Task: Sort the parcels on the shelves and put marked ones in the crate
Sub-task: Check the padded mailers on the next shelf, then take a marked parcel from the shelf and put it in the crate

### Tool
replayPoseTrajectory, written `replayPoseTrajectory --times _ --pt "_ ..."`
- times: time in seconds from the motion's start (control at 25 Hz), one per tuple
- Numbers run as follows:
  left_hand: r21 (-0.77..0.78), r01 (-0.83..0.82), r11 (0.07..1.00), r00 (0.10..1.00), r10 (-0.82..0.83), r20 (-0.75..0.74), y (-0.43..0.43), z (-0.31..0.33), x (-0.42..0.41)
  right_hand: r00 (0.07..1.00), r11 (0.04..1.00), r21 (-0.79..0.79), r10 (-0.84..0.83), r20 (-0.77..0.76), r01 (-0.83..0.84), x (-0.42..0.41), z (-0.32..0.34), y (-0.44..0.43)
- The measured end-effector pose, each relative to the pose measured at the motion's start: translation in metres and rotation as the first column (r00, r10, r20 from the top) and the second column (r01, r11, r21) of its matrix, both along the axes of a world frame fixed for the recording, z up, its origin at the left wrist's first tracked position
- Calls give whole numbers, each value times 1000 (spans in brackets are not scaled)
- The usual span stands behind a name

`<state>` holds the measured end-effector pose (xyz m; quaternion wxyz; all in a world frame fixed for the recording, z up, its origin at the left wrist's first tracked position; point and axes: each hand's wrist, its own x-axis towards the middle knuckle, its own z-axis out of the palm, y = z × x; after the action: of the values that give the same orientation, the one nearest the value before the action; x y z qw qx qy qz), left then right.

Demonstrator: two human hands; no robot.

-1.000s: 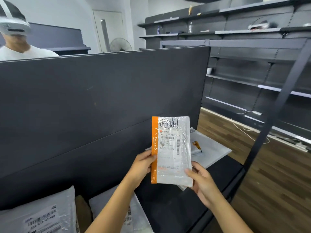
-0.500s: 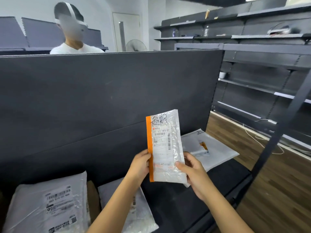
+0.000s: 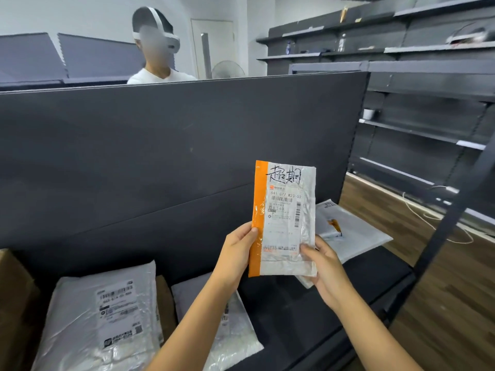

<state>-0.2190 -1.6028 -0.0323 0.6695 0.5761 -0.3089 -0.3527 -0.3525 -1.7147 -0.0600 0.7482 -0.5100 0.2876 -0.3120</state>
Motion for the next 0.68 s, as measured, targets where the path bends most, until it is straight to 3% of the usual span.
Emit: replayPoseTrajectory --times 0.24,0.4,0.52,0.68 --pt "49 82 995 994 -78 -80 -23 -8 -13 999 999 -24 -36 -23 36 -39 0 -6" --pt "105 231 967 963 -212 -164 -59 -28 -46 978 983 -11 -185 -97 185 -91 -19 -19" --pt "178 372 911 915 -328 -236 -83 -60 -91 931 948 35 -304 -201 317 -148 -47 -17" --pt "336 546 767 836 -471 -283 -99 -123 -153 825 858 111 -435 -361 501 -221 -104 7"
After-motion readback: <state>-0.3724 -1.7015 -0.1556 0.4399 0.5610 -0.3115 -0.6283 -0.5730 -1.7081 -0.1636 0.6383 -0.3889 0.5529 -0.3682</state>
